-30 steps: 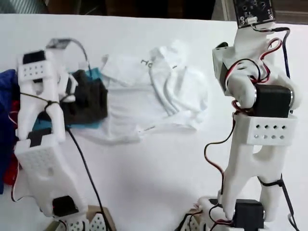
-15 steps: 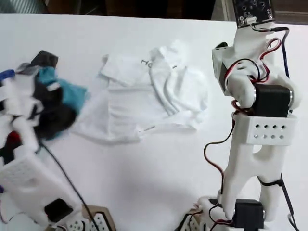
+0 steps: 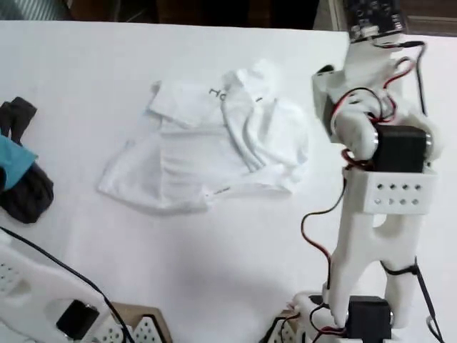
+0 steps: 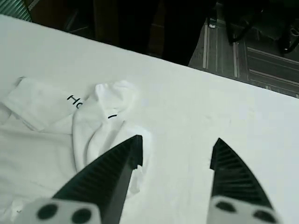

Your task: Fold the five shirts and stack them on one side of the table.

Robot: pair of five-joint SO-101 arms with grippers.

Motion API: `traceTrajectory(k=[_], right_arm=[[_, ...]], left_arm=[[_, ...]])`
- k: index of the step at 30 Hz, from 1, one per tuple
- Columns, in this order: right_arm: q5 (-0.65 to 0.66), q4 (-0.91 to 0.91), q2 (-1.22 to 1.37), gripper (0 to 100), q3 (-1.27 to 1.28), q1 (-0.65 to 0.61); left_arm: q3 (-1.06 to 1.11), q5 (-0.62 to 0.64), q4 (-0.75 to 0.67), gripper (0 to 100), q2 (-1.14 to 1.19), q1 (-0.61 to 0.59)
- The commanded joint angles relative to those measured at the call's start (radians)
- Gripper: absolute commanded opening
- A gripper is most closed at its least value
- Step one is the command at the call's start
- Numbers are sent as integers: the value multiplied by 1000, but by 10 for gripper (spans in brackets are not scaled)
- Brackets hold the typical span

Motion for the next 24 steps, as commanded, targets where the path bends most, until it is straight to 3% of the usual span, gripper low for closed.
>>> traceTrajectory(k=[1, 7, 13, 16, 20, 24], right_arm=[[-9, -13, 1, 241, 25, -87], [-11, -28, 2, 244, 140, -306], [-9, -197, 2, 246, 384, -553], [-2, -308, 2, 300, 523, -648], [0, -535, 2, 330, 743, -725], [0, -748, 2, 330, 918, -803]], left_arm=[[-133, 26, 161, 98, -37, 104], [-140, 46, 153, 321, -124, 229], [-139, 166, 146, 308, -175, 338], [-130, 284, 140, 308, -169, 370], [-110, 390, 95, 308, -130, 364], [-113, 387, 104, 308, -112, 328]])
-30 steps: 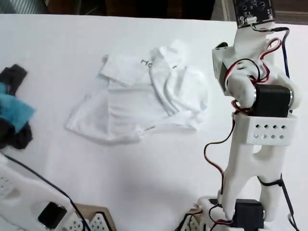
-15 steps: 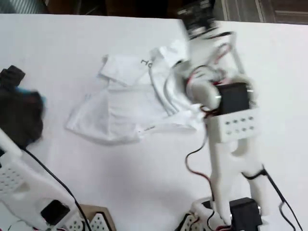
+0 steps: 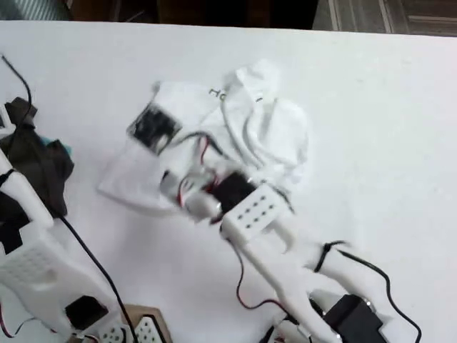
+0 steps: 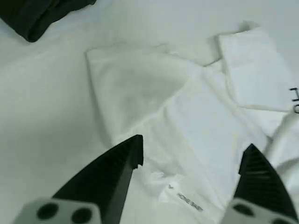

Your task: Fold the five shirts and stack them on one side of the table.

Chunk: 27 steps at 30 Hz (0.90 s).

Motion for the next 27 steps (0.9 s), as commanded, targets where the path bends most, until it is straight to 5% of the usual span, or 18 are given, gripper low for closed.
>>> traceTrajectory(k=[1, 12, 27], right_arm=[[0, -194, 1, 330, 114, -62], [87, -308, 354, 330, 68, -87], [98, 64, 641, 329, -367, -107]], left_arm=[[-10, 5, -9, 308, -9, -35], [-105, -17, 38, 308, -11, -112], [-104, -17, 37, 308, -3, -81]])
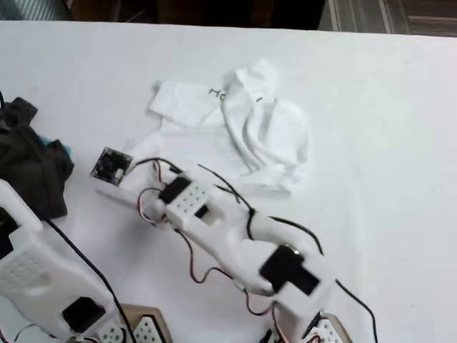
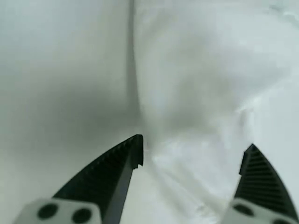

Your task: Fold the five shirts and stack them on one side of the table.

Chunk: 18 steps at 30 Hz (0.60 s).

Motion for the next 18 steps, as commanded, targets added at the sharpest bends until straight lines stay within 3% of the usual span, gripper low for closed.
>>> traceTrajectory(k=[1, 7, 10, 14, 18], right_arm=[[6, 44, 71, 329, -106, -15], [6, 157, 205, 316, -311, 28], [6, 234, 269, 217, -407, 56], [6, 326, 344, 5, -525, 110], [6, 435, 357, 16, -618, 213]], left_arm=[[-38, -9, 14, 308, -5, 26], [-38, -9, 15, 308, -3, 60], [-38, -9, 15, 308, -3, 57], [-36, -9, 15, 308, -3, 55], [-28, -9, 15, 308, 0, 60]])
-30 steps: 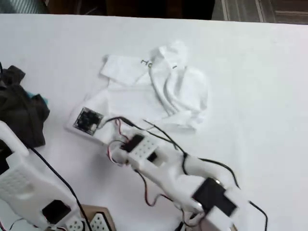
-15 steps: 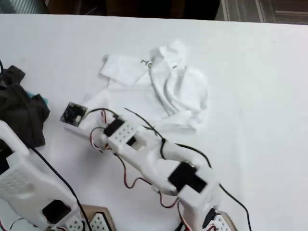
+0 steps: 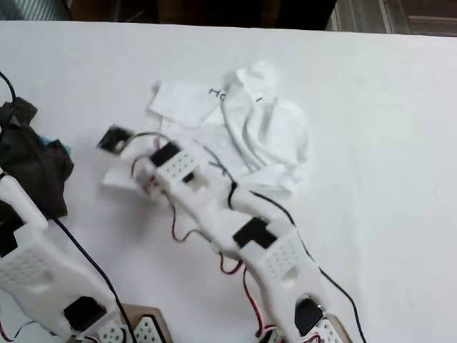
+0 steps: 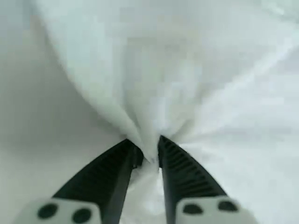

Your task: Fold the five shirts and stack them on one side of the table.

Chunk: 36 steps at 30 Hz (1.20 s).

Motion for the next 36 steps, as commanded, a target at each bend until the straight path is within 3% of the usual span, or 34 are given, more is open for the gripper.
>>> traceTrajectory(k=[1, 6, 9, 19, 26, 31, 36], right_arm=[[5, 117, -16, 22, -104, 104], [18, 300, -151, 19, -212, 248], [106, 369, -248, 19, -213, 320], [163, 618, -489, 19, -212, 541], [167, 622, -651, 19, 40, 630], [285, 616, -931, 19, 267, 676], [299, 496, -1184, 21, 328, 757]], left_arm=[[-10, -9, 14, 308, -3, 15], [157, -9, 14, 308, -6, 87], [240, -11, 6, 308, -5, 130], [263, -11, -155, 309, 0, 371], [263, -11, -245, 312, 157, 517], [259, -11, -239, 312, 304, 606], [257, -61, -238, 310, 311, 710]])
